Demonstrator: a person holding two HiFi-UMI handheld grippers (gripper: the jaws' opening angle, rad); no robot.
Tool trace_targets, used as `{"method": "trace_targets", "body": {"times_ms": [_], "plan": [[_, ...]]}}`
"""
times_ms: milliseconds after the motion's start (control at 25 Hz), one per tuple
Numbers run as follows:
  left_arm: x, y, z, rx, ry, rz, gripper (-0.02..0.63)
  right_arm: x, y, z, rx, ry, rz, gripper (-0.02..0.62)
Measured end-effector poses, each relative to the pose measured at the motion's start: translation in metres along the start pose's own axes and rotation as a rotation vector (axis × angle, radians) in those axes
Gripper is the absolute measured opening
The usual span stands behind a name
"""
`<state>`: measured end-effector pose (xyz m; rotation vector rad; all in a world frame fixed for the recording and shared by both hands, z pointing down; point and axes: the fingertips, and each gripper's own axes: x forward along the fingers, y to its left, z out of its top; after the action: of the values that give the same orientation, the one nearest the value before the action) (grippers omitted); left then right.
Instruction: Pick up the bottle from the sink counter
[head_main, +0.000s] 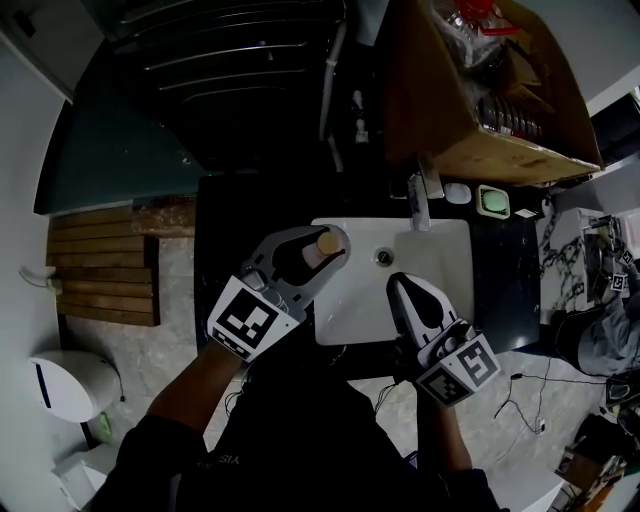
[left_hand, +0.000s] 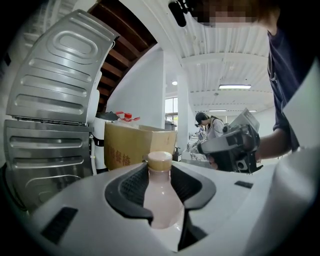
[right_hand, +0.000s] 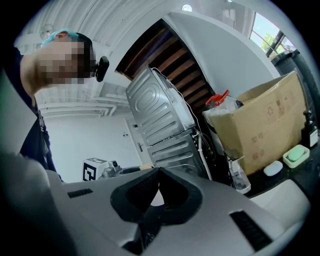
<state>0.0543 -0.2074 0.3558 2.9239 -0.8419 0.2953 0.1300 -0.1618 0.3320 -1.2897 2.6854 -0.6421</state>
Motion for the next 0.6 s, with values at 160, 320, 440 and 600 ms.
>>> {"method": "trace_targets", "body": {"times_ms": [160,320,440,600], "plan": [[-0.015,-0.004,0.004,-0.003,-0.008,-0.004,0.140,0.002,0.011,0.003,-0.015,-0.008,0.005,0.020],[-0.030,-0.006,0.009,0.009,-0.027,0.000,0.140,0.002,0.022,0.006,-0.032,-0.010,0.004,0.020],[-0.041,-0.011,0.013,0.005,-0.032,-0.006,0.140,0.000,0.029,0.006,-0.043,-0.011,0.002,0.020],[-0.056,-0.017,0.009,0.000,-0.025,-0.017,0.140,0.001,0.040,0.005,-0.054,-0.010,0.001,0.020]]}}
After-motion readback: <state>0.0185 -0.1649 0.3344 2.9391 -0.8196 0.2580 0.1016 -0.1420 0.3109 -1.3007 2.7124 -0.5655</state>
